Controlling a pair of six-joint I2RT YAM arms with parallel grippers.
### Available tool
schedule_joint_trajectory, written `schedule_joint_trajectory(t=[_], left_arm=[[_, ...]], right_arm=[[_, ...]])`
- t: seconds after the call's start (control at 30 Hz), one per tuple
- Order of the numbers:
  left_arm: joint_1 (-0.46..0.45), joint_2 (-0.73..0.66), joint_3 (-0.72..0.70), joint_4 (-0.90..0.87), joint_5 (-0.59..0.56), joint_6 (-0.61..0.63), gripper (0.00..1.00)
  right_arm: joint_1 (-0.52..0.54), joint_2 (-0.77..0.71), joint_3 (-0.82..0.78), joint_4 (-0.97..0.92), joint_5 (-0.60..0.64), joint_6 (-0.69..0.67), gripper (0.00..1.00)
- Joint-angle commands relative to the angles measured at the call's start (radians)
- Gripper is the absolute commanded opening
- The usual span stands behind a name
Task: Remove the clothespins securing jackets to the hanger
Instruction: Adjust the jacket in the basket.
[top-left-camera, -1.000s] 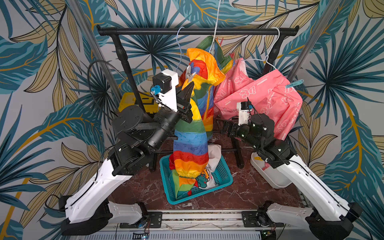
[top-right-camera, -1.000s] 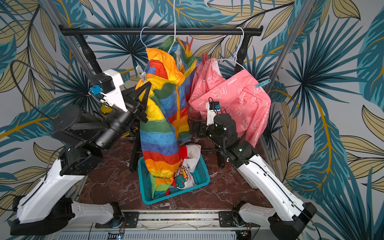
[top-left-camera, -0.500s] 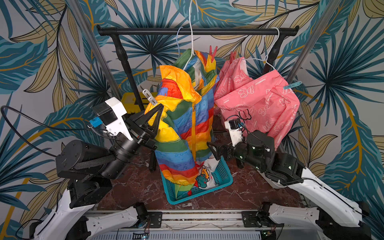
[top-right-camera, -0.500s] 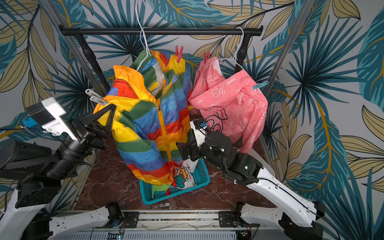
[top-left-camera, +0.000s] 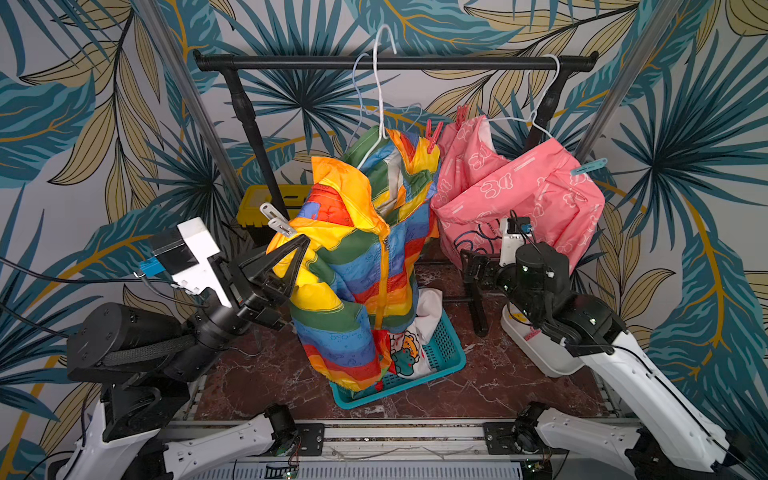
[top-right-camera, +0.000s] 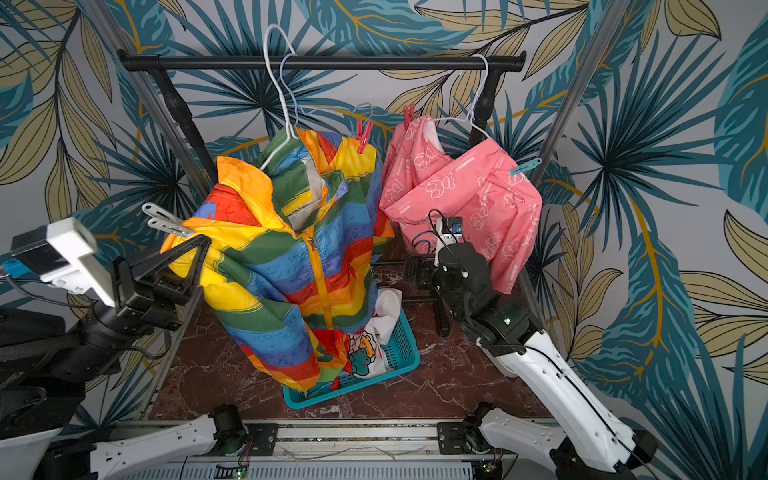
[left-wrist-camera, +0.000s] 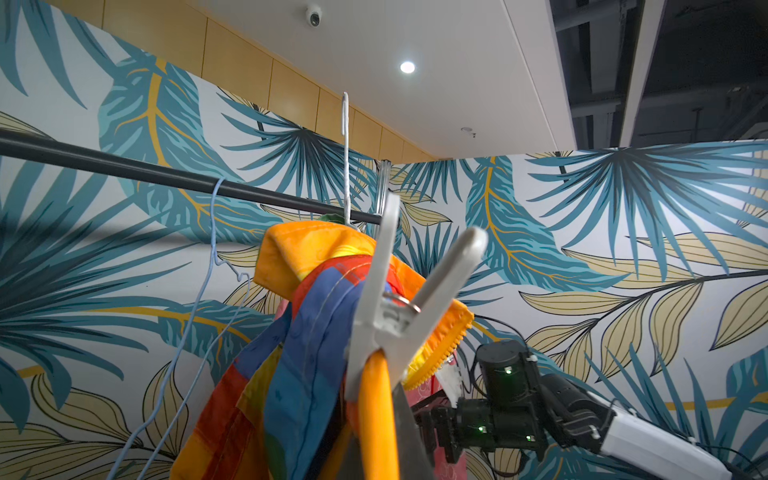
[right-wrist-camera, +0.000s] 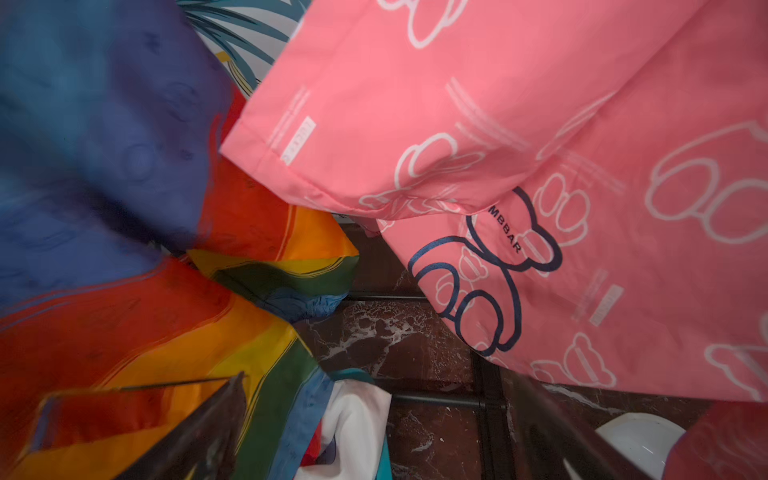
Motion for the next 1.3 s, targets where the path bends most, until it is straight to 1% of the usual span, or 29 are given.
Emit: schedule_joint_trajectory(t=[0.0, 0.07, 0.1, 0.23, 0.27, 0.33, 0.4, 0.5, 0.6, 0.67, 0.77, 0.87, 0.97, 1.13, 1.2, 1.27], left_arm=[[0.002, -0.034, 0.059, 0.067, 0.078, -0.029, 0.0], [0.002, -0.038, 0.077, 0.015, 0.084, -0.028, 0.0], [0.002, -0.038, 0.087, 0.0, 0.091, -0.028, 0.0], [0.002, -0.042, 0.103, -0.009, 0.124, -0.032, 0.0], [0.002, -0.041, 0.112, -0.014, 0.126, -0.031, 0.0], [0.002, -0.036, 0.117, -0.018, 0.12, -0.023, 0.0], [0.002, -0.026, 0.115, -0.018, 0.117, -0.009, 0.0], [0.003, -0.008, 0.111, -0.015, 0.125, 0.001, 0.0], [0.002, 0.01, 0.096, -0.003, 0.115, 0.023, 0.0], [0.002, 0.03, 0.069, 0.033, 0.121, 0.023, 0.0], [0.002, 0.078, 0.044, 0.084, 0.161, -0.013, 0.0], [0.002, 0.124, 0.029, 0.107, 0.217, -0.038, 0.0], [0.002, 0.133, -0.054, 0.195, 0.242, -0.032, 0.0], [0.002, 0.153, -0.158, 0.261, 0.226, 0.01, 0.0], [0.002, 0.141, -0.208, 0.288, 0.211, 0.026, 0.0], [0.002, 0.1, -0.289, 0.332, 0.199, 0.051, 0.0]], right_arm=[[-0.112, 0.087, 0.081, 0.066, -0.128, 0.051, 0.99], [-0.179, 0.152, 0.128, 0.089, -0.202, 0.071, 0.99], [-0.192, 0.184, 0.154, 0.097, -0.216, 0.067, 0.99], [-0.195, 0.285, 0.219, 0.107, -0.244, 0.05, 0.99], [-0.194, 0.299, 0.217, 0.117, -0.258, 0.055, 0.99], [-0.192, 0.312, 0.202, 0.139, -0.328, 0.078, 1.0], [-0.159, 0.316, 0.171, 0.16, -0.372, 0.092, 0.99], [-0.093, 0.288, 0.109, 0.175, -0.385, 0.088, 0.99], [-0.062, 0.215, 0.018, 0.207, -0.413, 0.116, 1.0], [-0.062, 0.159, -0.063, 0.263, -0.451, 0.133, 0.99], [-0.062, 0.125, -0.107, 0.261, -0.495, 0.116, 0.99], [-0.067, 0.094, -0.164, 0.25, -0.452, 0.09, 0.99], [-0.085, 0.082, -0.21, 0.221, -0.426, 0.088, 1.0], [-0.12, 0.061, -0.276, 0.238, -0.428, 0.086, 0.99], [-0.124, 0.066, -0.28, 0.239, -0.43, 0.081, 1.0], [-0.125, 0.077, -0.283, 0.234, -0.427, 0.082, 0.99]])
